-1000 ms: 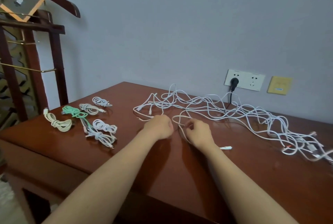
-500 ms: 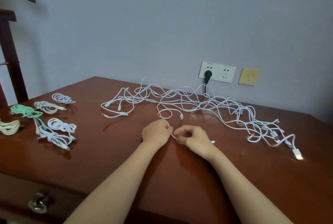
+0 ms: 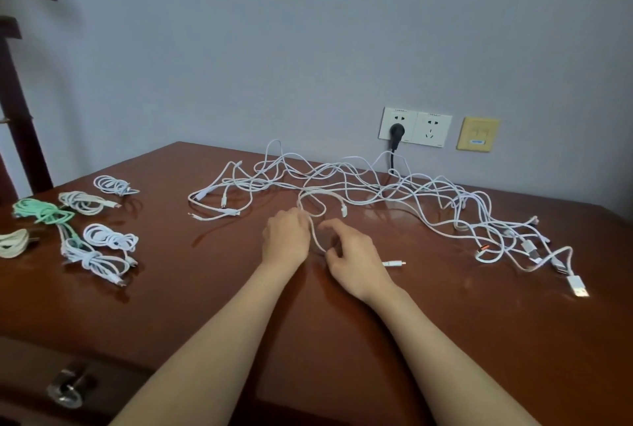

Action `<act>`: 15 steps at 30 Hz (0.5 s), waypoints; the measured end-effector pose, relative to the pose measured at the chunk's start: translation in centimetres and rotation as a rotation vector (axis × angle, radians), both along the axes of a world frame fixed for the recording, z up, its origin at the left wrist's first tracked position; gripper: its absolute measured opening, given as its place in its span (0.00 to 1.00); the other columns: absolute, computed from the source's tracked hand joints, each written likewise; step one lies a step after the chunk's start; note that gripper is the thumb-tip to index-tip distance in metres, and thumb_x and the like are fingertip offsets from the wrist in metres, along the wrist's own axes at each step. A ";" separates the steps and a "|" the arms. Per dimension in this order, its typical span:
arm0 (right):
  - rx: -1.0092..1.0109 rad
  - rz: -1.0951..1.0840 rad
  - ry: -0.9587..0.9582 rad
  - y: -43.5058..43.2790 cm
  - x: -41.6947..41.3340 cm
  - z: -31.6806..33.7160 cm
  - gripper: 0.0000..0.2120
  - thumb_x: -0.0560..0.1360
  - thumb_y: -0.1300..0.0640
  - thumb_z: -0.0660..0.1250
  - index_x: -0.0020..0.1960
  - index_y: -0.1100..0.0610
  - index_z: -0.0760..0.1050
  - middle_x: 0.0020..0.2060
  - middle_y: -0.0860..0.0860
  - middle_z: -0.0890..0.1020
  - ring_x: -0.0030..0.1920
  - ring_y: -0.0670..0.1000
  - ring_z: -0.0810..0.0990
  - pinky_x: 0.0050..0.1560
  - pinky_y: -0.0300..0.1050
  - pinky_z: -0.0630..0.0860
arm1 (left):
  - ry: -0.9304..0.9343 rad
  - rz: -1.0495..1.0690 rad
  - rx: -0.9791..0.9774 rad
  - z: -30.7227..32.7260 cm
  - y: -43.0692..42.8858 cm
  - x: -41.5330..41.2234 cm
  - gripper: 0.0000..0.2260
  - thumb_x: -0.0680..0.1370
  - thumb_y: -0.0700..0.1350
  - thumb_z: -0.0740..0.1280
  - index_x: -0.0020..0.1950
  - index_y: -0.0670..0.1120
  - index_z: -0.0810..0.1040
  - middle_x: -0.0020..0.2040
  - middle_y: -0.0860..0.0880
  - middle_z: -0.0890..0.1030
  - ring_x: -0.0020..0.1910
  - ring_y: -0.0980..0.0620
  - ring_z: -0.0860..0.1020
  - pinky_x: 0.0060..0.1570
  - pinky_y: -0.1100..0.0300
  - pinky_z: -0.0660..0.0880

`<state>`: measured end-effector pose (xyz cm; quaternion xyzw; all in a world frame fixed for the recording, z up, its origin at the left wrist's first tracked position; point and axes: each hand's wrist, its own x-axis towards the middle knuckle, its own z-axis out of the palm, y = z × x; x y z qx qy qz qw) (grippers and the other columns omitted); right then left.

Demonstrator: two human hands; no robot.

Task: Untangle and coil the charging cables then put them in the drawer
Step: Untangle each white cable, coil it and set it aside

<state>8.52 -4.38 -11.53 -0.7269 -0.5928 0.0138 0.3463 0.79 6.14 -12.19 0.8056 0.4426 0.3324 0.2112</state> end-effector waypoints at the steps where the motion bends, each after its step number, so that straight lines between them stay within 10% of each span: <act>1: -0.016 -0.004 -0.004 0.1 0.0 0.0 0.20 0.71 0.67 0.58 0.60 0.53 0.71 0.48 0.52 0.78 0.47 0.54 0.75 0.46 0.41 0.68 | 0.044 0.072 0.045 0.0 0.5 -0.6 0.14 0.80 0.41 0.54 0.56 0.41 0.77 0.57 0.41 0.76 0.59 0.40 0.71 0.59 0.51 0.67; 9: -0.092 -0.031 -0.133 1.2 -0.9 0.0 0.16 0.73 0.64 0.57 0.59 0.55 0.73 0.52 0.54 0.76 0.54 0.56 0.74 0.50 0.45 0.70 | 0.329 0.391 -0.017 -0.3 3.3 -4.8 0.21 0.77 0.44 0.59 0.67 0.36 0.63 0.67 0.37 0.68 0.68 0.40 0.64 0.71 0.46 0.50; 15: -0.056 -0.020 -0.139 1.3 -1.3 0.1 0.15 0.73 0.65 0.57 0.57 0.56 0.74 0.51 0.53 0.76 0.53 0.56 0.75 0.50 0.46 0.70 | 0.377 0.146 0.104 -0.2 2.5 -4.3 0.13 0.80 0.44 0.56 0.60 0.40 0.71 0.59 0.41 0.77 0.60 0.41 0.72 0.59 0.52 0.65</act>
